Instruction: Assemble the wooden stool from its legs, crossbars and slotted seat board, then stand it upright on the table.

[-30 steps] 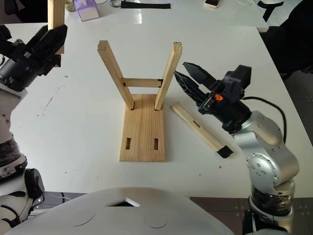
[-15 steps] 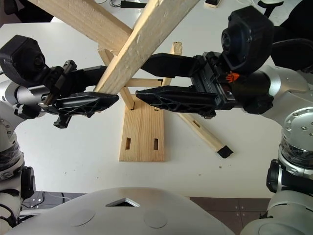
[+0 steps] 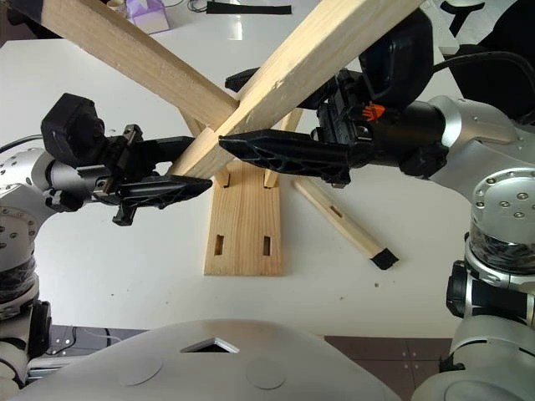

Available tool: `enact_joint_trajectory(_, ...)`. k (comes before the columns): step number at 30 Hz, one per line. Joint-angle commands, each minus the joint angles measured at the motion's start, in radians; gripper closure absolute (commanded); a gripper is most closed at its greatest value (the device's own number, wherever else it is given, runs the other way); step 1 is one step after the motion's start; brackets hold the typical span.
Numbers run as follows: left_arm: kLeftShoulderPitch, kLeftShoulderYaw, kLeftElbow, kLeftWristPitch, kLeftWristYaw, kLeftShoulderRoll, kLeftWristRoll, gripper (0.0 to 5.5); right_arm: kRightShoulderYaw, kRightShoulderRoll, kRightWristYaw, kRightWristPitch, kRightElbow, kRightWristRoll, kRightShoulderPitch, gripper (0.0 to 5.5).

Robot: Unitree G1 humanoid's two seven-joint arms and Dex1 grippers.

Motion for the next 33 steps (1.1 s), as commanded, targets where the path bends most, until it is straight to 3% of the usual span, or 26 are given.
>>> enact_joint_trajectory(1, -0.01, -0.011, -0.007, 0.001, 0.012, 0.005, 0.014, 3.47, 0.021, 0.003, 0.007, 0.015, -0.027, -0.031, -0.026, 2.88)
enact_joint_trajectory(5, -0.009, -0.01, -0.006, -0.002, 0.016, 0.011, 0.013, 3.47, 0.035, -0.009, 0.038, 0.016, -0.035, -0.093, -0.008, 3.43)
enact_joint_trajectory(12, -0.026, -0.001, 0.029, 0.026, 0.037, 0.025, -0.003, 3.47, 0.042, -0.029, 0.098, 0.0, -0.05, -0.188, 0.029, 3.43)
enact_joint_trajectory(13, -0.035, -0.014, 0.047, 0.04, 0.052, 0.028, 0.016, 3.07, 0.042, -0.027, 0.096, -0.008, -0.051, -0.201, 0.032, 3.43)
enact_joint_trajectory(21, 0.147, -0.049, 0.114, -0.073, -0.033, 0.081, 0.282, 1.65, -0.078, -0.079, 0.11, -0.036, -0.022, -0.297, 0.058, 3.45)
enact_joint_trajectory(24, 0.283, 0.002, 0.16, -0.152, -0.074, 0.109, 0.372, 1.62, -0.131, -0.152, 0.196, -0.022, -0.064, -0.333, 0.186, 3.45)
enact_joint_trajectory(28, 0.304, 0.056, 0.244, -0.196, -0.072, 0.103, 0.418, 1.62, -0.06, -0.248, 0.375, -0.121, -0.157, -0.56, 0.426, 3.45)
enact_joint_trajectory(33, 0.273, 0.034, 0.275, -0.211, -0.081, 0.09, 0.449, 1.62, 0.042, -0.227, 0.42, -0.24, -0.174, -0.744, 0.525, 3.45)
